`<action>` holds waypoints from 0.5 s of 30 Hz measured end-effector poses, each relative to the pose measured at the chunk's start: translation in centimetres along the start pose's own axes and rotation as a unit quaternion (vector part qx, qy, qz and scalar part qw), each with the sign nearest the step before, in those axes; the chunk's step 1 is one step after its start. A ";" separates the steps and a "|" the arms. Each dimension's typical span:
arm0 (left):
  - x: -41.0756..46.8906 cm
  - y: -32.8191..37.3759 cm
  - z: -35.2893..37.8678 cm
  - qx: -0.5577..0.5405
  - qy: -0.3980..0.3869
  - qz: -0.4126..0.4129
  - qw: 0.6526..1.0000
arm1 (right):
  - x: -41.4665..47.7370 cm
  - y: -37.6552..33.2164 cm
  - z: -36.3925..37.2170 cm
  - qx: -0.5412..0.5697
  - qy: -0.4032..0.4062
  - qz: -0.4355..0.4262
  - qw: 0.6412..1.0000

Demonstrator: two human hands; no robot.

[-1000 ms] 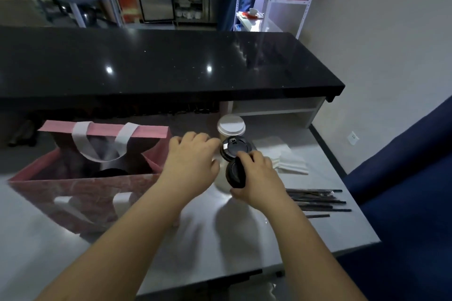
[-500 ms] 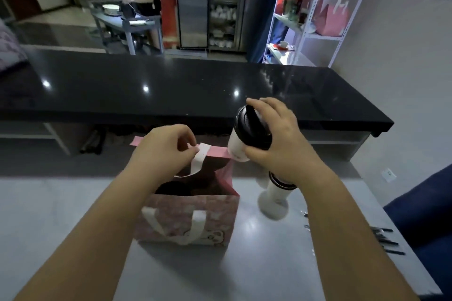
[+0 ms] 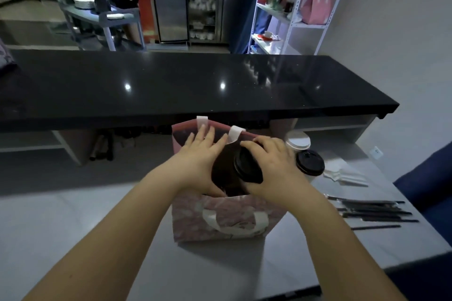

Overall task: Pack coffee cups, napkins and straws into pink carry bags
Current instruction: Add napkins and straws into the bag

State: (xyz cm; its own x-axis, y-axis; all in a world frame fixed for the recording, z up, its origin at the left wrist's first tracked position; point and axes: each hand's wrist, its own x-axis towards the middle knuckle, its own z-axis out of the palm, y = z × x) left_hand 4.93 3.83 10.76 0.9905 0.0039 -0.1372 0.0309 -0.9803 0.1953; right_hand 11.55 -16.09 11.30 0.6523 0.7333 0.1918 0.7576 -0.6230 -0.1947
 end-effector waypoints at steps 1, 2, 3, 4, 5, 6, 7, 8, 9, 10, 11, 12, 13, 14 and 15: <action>-0.1 0.1 0.5 0.008 0.002 0.008 1.000 | -0.1 0.4 0.3 -0.032 -0.009 0.019 0.999; -0.2 0.2 0.9 0.013 0.002 0.014 1.000 | -0.1 0.8 0.4 -0.059 -0.019 0.035 0.997; -0.5 0.4 1.2 0.020 -0.001 0.019 1.000 | -0.1 1.0 0.5 -0.085 -0.030 0.046 0.995; -0.7 0.5 1.3 0.027 -0.002 0.022 0.999 | 0.0 1.0 0.7 -0.114 -0.041 0.048 0.992; -0.9 0.7 1.5 0.036 0.001 0.024 0.999 | 0.2 0.7 1.0 -0.143 -0.055 0.038 0.987; -1.2 0.8 1.7 0.045 0.003 0.027 0.999 | 0.4 0.2 1.4 -0.165 -0.075 0.019 0.983; -1.4 1.0 1.8 0.054 0.004 0.030 0.998 | 0.7 -0.4 2.0 -0.176 -0.099 0.002 0.979; -1.7 1.1 1.9 0.060 0.005 0.034 0.998 | 0.9 -0.8 2.6 -0.179 -0.124 -0.004 0.976; -1.9 1.1 1.9 0.066 0.007 0.036 0.997 | 1.1 -0.9 3.1 -0.179 -0.144 0.002 0.973; -2.0 1.1 1.9 0.069 0.009 0.037 0.997 | 1.3 -0.8 3.4 -0.178 -0.159 0.017 0.971; -2.2 1.0 1.8 0.068 0.009 0.038 0.997 | 1.6 -0.5 3.5 -0.175 -0.166 0.037 0.970; -2.3 0.9 1.7 0.066 0.010 0.039 0.997 | 1.8 -0.2 3.6 -0.168 -0.168 0.055 0.970; -2.4 0.8 1.6 0.063 0.010 0.040 0.997 | 2.0 0.1 3.8 -0.156 -0.165 0.071 0.971; -2.5 0.7 1.6 0.059 0.010 0.042 0.997 | 2.2 0.3 4.0 -0.141 -0.162 0.082 0.973; -2.6 0.5 1.6 0.057 0.009 0.043 0.997 | 2.4 0.3 4.4 -0.126 -0.159 0.086 0.975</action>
State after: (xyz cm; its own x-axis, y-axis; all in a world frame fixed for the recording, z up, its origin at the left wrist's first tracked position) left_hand 2.16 3.02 9.68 0.9913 -0.0784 -0.1061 -0.0684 -0.9932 0.0946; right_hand 13.19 -13.32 7.52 0.7610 0.6339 -0.1382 0.6447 -0.7626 0.0520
